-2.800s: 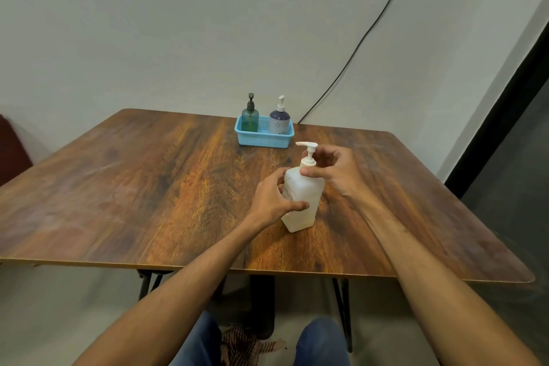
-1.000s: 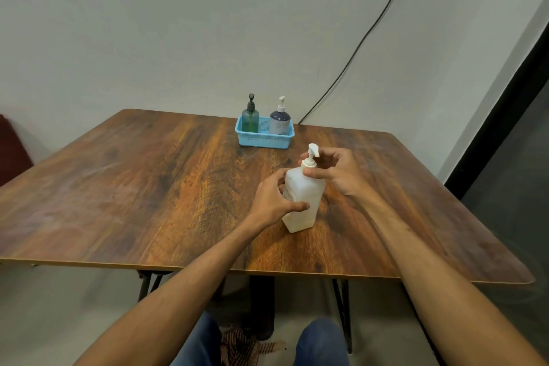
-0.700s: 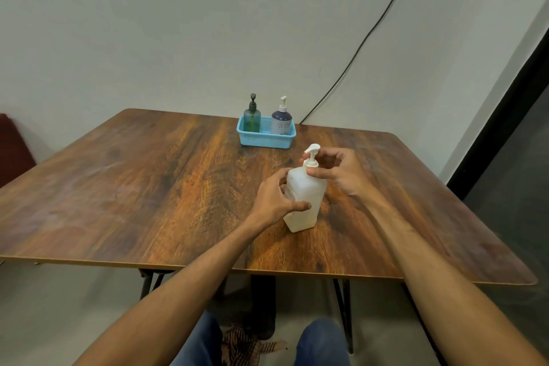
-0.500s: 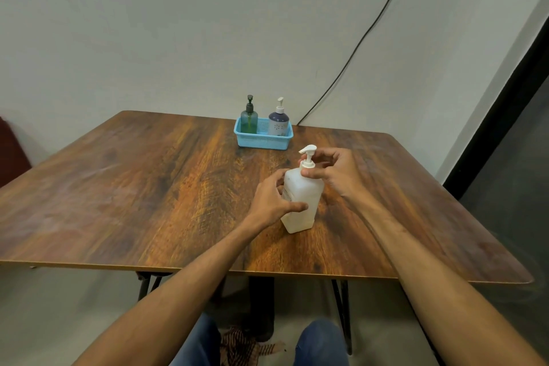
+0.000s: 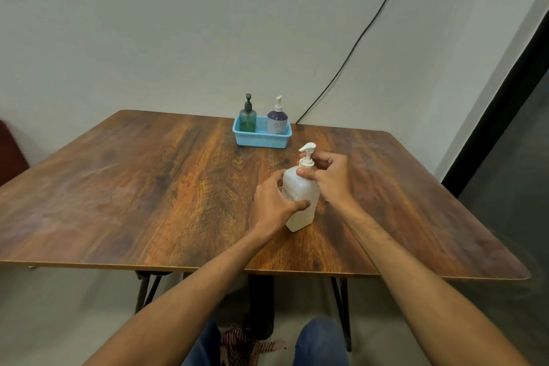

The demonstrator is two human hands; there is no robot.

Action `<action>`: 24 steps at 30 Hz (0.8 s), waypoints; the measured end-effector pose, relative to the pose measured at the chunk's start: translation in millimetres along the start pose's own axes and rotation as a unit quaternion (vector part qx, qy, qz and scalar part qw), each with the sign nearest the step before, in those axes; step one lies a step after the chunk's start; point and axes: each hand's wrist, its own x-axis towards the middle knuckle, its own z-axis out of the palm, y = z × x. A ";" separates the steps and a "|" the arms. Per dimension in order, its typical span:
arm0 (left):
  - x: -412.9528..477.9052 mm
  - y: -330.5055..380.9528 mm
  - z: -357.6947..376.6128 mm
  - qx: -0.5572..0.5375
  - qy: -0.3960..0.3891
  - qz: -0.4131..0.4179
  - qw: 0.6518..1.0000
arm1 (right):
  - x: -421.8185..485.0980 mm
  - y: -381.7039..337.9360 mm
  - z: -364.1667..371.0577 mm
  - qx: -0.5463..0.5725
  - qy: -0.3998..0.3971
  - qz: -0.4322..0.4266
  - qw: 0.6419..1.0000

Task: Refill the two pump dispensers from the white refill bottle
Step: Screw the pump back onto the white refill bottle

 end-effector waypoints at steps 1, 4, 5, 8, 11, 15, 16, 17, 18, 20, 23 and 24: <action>-1.3 0.5 0.7 0.001 0.007 -0.001 1.000 | -0.5 -0.9 1.1 0.000 0.003 0.001 1.000; -3.7 1.4 2.4 -0.001 0.023 -0.003 1.000 | -0.8 -2.0 3.9 -0.003 0.009 0.006 1.000; -4.4 1.9 2.9 0.000 0.026 -0.005 1.000 | -0.8 -1.9 4.2 -0.001 0.009 0.007 1.000; -6.2 2.4 4.4 0.000 0.036 -0.005 0.999 | -0.9 -2.2 2.9 0.001 0.008 0.008 1.000; -6.9 2.9 5.1 -0.002 0.037 -0.002 0.999 | -0.6 -3.1 2.4 -0.001 0.006 0.011 1.000; -6.6 2.4 4.2 -0.005 0.033 -0.004 0.999 | -1.5 -4.7 2.2 0.001 0.007 0.011 1.000; -6.7 2.6 3.8 -0.004 0.033 -0.004 0.999 | -2.3 -5.8 2.1 0.003 0.007 0.011 1.000; -6.7 2.4 4.0 -0.004 0.035 -0.003 0.999 | -3.0 -6.4 2.1 0.007 0.005 0.011 1.000; -7.1 3.2 3.8 -0.003 0.036 -0.002 0.999 | -3.4 -6.5 2.1 0.011 0.003 0.010 1.000; -9.0 5.3 4.3 0.002 0.039 -0.001 0.999 | -3.9 -5.3 1.5 0.020 -0.004 0.009 1.000; -12.7 6.5 6.3 0.003 0.043 0.005 0.999 | -2.1 -4.0 -1.9 0.038 -0.028 0.019 0.999; -13.3 5.7 6.7 0.000 0.039 0.005 0.999 | -0.5 -3.5 -4.2 0.044 -0.035 0.025 0.998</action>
